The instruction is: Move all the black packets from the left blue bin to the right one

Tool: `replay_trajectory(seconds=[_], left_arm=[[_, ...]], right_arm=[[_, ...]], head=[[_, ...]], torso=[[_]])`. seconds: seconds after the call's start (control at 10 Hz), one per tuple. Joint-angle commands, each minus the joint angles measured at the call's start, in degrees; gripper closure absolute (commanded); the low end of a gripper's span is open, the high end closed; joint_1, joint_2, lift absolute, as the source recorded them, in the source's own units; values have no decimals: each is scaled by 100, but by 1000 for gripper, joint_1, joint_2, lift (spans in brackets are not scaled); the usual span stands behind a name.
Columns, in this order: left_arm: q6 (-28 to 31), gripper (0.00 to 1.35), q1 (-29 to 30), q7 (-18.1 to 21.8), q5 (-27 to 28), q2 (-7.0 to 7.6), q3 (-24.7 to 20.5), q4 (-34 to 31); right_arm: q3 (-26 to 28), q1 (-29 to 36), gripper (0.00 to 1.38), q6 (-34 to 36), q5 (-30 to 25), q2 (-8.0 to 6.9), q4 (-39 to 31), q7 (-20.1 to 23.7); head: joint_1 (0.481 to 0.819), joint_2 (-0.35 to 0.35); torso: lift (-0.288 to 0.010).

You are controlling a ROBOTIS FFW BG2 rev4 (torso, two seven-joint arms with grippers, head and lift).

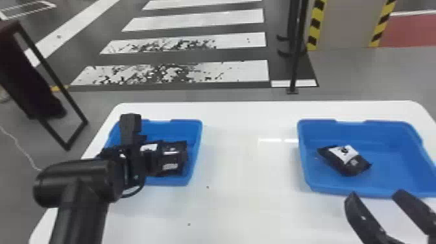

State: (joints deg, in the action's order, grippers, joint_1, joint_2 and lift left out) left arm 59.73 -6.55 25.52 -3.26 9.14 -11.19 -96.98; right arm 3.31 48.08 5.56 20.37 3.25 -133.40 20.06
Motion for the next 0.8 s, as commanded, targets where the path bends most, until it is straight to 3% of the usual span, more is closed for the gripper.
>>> replay_trajectory(seconds=[0.0,0.2,0.4,0.5,0.7], left_arm=[[355,343,-34,-3,86,0,90,2],[721,739,-63,-3,212,8,147,2],[496,831,-77,41,452,17,159,2],[454,1205,-91,85,578,26,193,2],[158,1190,106,199,578,35,113,-265]], right_arm=[[0,-13,116,48,54,0,30,6],[0,-13,116,76,99,9,58,15],[0,-27,116,118,133,9,72,24],[0,-27,116,133,168,9,86,24],[-11,-27,116,147,191,18,100,33]], head=[[695,160],[695,157],[695,163],[695,167],[695,175]], torso=[[-140],[-140],[-140],[-140],[-140]])
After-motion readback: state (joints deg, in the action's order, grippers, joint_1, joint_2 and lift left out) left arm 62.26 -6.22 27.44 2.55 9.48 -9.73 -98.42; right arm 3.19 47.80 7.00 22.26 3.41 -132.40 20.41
